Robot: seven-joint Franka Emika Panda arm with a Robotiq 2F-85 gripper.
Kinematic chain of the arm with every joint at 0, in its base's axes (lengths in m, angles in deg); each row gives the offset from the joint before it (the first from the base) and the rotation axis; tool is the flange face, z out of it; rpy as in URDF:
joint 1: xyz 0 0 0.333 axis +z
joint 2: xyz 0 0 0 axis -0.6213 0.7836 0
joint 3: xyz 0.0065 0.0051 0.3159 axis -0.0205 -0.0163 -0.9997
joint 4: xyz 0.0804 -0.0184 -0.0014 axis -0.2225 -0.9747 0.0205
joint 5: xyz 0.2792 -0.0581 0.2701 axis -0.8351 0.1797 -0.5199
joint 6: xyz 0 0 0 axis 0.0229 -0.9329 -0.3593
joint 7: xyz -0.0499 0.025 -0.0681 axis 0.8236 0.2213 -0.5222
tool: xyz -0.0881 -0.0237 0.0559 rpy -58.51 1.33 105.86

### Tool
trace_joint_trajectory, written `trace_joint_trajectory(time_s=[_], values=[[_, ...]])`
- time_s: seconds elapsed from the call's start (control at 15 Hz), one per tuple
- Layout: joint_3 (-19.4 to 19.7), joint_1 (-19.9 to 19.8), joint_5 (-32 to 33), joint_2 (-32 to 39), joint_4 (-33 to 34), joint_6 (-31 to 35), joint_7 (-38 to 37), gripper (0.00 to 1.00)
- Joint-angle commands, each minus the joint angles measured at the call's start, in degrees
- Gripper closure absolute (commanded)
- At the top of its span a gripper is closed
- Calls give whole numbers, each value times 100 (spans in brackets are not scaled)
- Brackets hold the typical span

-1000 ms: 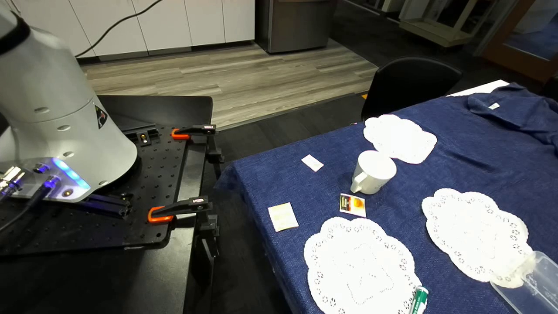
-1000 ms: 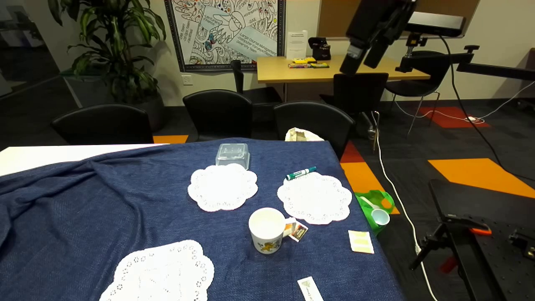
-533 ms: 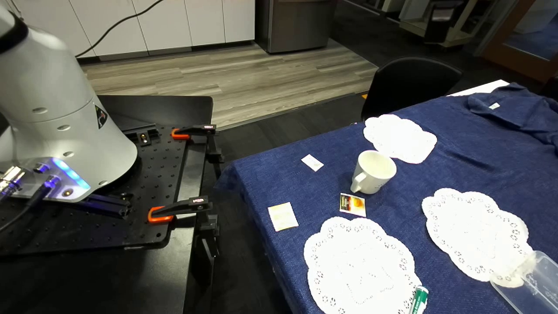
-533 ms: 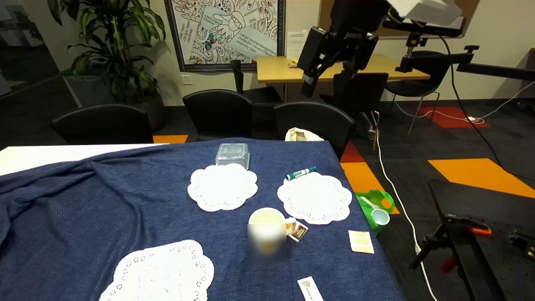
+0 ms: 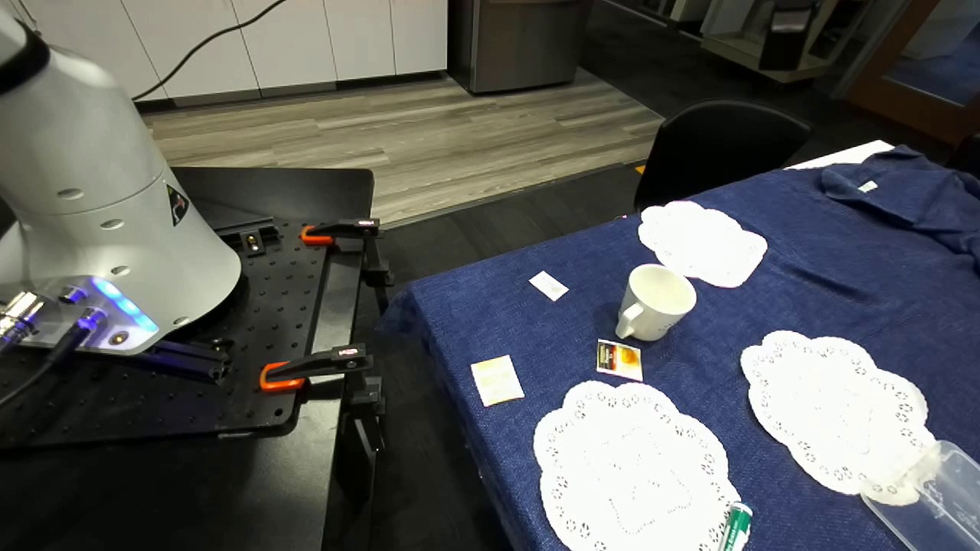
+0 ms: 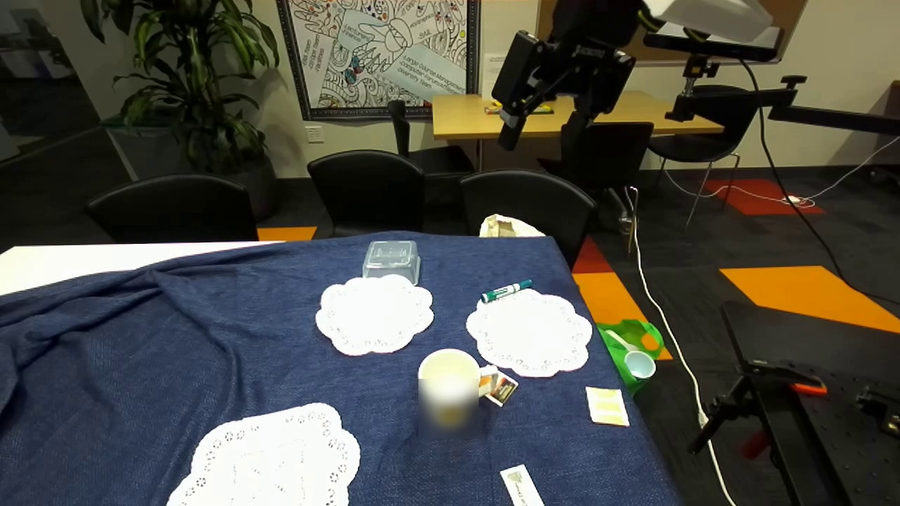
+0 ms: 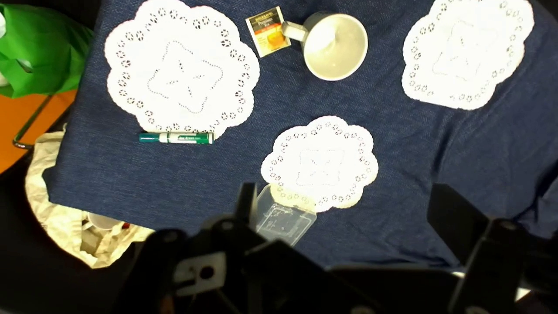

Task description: Pick up the green marker from the table and put it inside the mug

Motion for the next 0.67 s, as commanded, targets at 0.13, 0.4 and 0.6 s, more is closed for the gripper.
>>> trace_joint_trajectory(time_s=[0.13,0.4,0.6], values=[[265,-54,-11,736,294,802,-1434,0],[580,-57,341,1359,466,1474,-2673,0],[975,44,911,1884,687,1765,-3840,0]])
